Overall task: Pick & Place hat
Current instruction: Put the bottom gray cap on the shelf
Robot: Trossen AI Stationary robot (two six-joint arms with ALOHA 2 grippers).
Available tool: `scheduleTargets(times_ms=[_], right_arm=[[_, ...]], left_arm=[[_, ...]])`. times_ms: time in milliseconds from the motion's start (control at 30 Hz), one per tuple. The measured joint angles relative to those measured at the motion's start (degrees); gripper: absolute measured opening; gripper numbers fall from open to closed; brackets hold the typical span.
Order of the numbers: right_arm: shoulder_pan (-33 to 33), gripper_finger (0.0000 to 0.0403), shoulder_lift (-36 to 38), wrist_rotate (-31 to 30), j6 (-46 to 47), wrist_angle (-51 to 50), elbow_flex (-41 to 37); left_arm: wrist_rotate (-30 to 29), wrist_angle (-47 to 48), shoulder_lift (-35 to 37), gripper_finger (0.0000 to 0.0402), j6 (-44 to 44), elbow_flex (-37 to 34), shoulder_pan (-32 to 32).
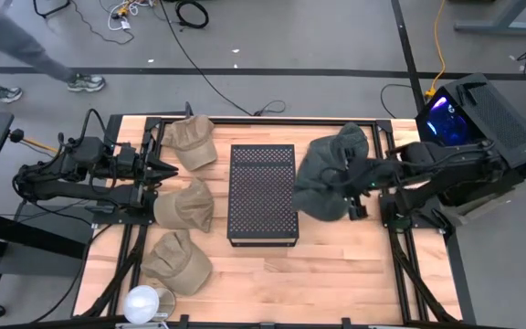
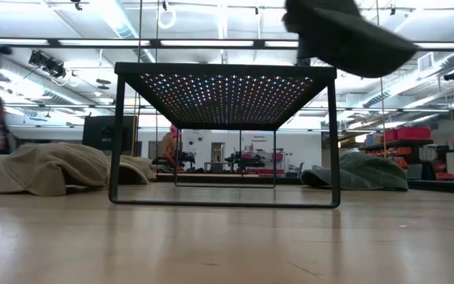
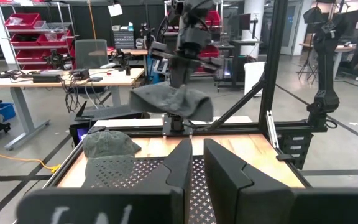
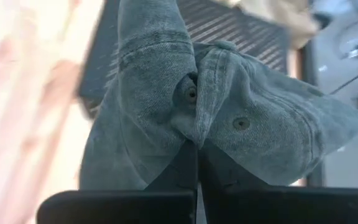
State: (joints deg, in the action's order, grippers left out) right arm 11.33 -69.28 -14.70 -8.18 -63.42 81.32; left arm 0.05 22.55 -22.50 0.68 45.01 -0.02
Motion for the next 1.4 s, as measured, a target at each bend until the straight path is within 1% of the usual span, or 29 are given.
scheduleTargets(times_ms=[167, 333, 500, 700, 800, 933, 1233, 1400], right_arm=[[-4.8, 0.0000, -1.9, -1.3, -4.8, 7.9, 0.0], [-9.0, 0.0000, -4.8, -1.1, -14.4, 15.9, 0.0], [-12.1, 0.0000, -8.6, 2.2, -25.0, 21.5, 0.0], [-15.0, 0.0000, -13.0, 3.8, -32.9, 28.0, 0.0], [-16.4, 0.0000, -14.5, 5.2, -35.7, 31.6, 0.0], [-18.4, 0.0000, -15.9, 9.7, -39.1, 35.8, 0.0], [-23.2, 0.0000, -16.8, 14.8, -40.8, 37.5, 0.0], [-25.2, 0.0000, -18.2, 15.1, -41.6, 37.1, 0.0]], left_arm=[[0.0, 0.0, 0.0, 0.0048, 0.0, 0.0, 0.0], [0.0, 0.0, 0.0, 0.0048, 0.0, 0.0, 0.0], [0.0, 0.0, 0.0, 0.0048, 0.0, 0.0, 0.0], [0.0, 0.0, 0.0, 0.0048, 0.0, 0.0, 0.0], [0.0, 0.0, 0.0, 0.0048, 0.0, 0.0, 0.0], [0.0, 0.0, 0.0, 0.0048, 0.0, 0.0, 0.0], [0.0, 0.0, 0.0, 0.0048, 0.0, 0.0, 0.0], [0.0, 0.0, 0.0, 0.0048, 0.0, 0.0, 0.0]])
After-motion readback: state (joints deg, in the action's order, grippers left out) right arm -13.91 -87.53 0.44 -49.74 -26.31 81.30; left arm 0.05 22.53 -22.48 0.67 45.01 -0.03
